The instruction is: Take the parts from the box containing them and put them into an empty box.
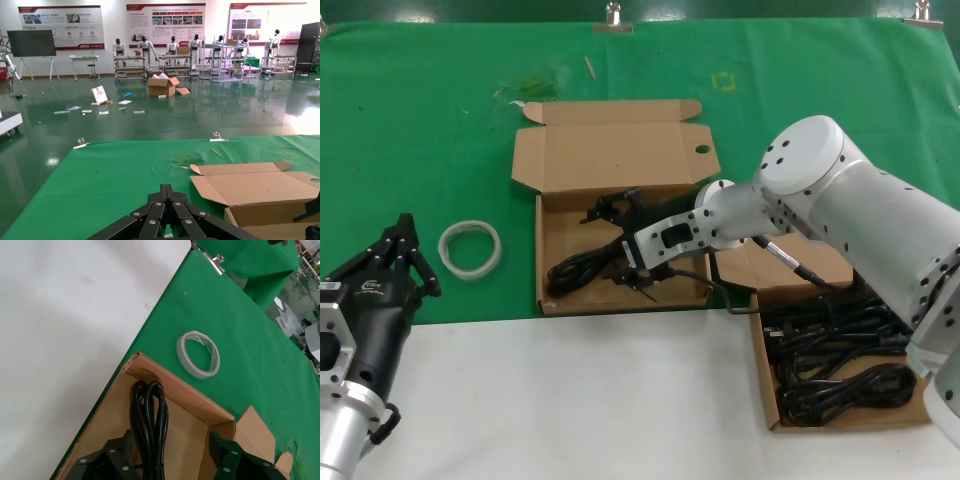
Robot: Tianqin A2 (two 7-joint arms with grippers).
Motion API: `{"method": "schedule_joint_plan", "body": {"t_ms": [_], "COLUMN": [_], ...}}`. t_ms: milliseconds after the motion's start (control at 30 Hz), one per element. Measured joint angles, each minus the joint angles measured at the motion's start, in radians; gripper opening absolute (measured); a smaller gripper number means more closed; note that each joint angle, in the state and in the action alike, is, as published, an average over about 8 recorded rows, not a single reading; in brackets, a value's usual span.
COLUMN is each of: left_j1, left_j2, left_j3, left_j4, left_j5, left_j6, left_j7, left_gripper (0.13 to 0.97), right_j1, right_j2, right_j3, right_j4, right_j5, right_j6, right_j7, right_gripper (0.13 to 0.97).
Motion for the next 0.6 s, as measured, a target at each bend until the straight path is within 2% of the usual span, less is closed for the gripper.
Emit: {"method": "schedule_joint_plan", "body": {"t_ms": [200,233,500,600], "left_j1": [0.000,0.000,0.000,0.000], "left_j2": [0.000,0.000,0.000,0.000], "left_j3": [0.000,0.000,0.000,0.000], "left_j4": [0.000,0.000,0.000,0.000], "left_j5": [0.000,0.000,0.000,0.000], "left_j6": [0.000,0.000,0.000,0.000], "left_j7": [0.000,0.000,0.000,0.000], "left_gripper": [0.140,0.140,0.140,0.140], "right_j1": [0.014,0.017,0.048,0.058], "right_j2": [0.000,0.000,0.004,0.013], "right_j3": [0.020,0.029,0.164,0.226], "right_j4": [-0.030,-0.037,-0.104,-0.119], "right_j5": [0.014,0.013,-0.038,-0.064], "right_j6": [-0.028,-0.035,-0.105,-0.133], "right_j7": [-0.028,-0.035,-0.099,-0.119], "right_gripper": [0.584,0.584,0.775,0.775]}}
